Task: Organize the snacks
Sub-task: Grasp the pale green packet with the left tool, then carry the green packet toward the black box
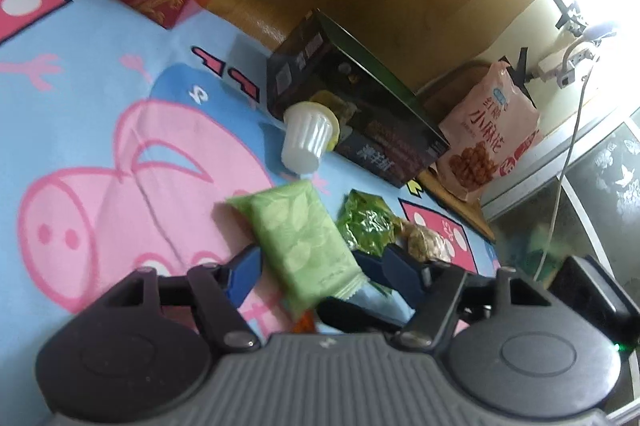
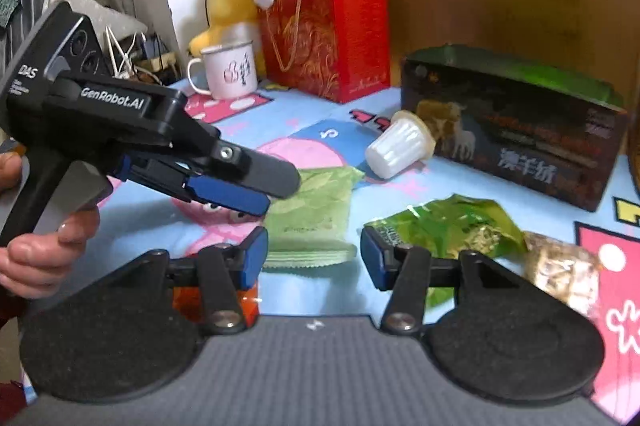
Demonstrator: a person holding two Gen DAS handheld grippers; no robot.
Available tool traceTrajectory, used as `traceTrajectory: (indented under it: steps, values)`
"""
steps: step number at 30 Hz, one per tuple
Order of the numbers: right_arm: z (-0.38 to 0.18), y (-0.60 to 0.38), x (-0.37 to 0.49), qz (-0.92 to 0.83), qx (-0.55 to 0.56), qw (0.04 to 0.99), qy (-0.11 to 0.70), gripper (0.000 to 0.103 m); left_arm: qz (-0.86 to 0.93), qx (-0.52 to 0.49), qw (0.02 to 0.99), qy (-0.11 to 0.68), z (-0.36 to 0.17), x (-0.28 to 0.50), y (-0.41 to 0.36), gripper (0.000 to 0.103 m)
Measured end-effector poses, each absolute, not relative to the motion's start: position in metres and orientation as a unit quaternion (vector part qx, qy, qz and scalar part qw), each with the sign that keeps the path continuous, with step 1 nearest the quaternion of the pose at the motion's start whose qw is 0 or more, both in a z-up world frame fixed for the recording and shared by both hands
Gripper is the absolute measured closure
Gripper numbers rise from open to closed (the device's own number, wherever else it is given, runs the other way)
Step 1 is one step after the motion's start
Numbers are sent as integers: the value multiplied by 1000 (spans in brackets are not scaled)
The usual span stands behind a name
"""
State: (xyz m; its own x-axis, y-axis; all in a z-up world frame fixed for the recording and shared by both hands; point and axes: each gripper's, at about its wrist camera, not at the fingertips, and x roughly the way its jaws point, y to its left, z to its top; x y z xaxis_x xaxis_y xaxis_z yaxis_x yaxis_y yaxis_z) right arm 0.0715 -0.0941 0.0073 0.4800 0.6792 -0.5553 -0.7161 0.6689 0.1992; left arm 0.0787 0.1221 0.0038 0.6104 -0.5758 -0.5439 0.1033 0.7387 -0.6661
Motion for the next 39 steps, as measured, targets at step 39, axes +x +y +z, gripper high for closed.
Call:
traceTrajectory:
  steps: [39]
  values:
    - [35, -135, 146, 337, 118, 892, 278, 53, -202, -291, 887, 297, 53, 156, 115, 36]
